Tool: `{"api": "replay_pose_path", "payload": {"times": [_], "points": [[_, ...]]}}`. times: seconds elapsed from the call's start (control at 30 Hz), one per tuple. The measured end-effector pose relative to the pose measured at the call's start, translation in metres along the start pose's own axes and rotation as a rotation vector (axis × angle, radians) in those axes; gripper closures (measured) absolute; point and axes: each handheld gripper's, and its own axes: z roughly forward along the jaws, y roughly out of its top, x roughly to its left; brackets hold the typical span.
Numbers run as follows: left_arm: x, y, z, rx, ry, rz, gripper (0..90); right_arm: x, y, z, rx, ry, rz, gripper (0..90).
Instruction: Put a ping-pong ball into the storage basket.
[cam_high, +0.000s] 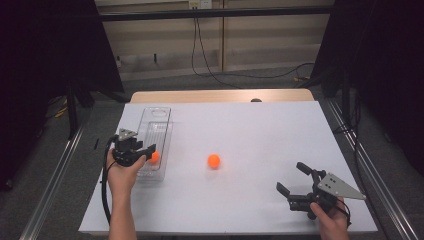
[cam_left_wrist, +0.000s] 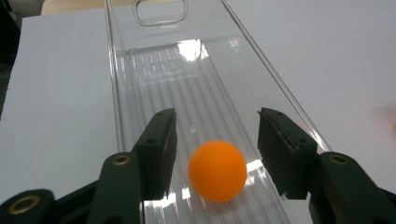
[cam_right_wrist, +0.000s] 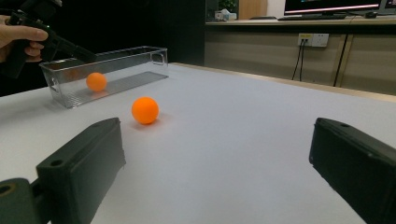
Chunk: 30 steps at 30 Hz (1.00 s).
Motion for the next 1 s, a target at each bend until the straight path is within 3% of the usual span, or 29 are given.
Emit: {"api": "replay_pose_path", "payload": {"times": [0.57,1.0], "points": [[-0.005,0.006,-0.007,-0.028,0.004,-0.009,36.6,0.0,0.0,0.0,-0.001,0.001,0.0,2.8],[-0.018,0.017,-0.016,-0.061,-0.033,-0.009,24.7,0.0,0.0,0.0,-0.001,0.002,0.001,2.7]]}}
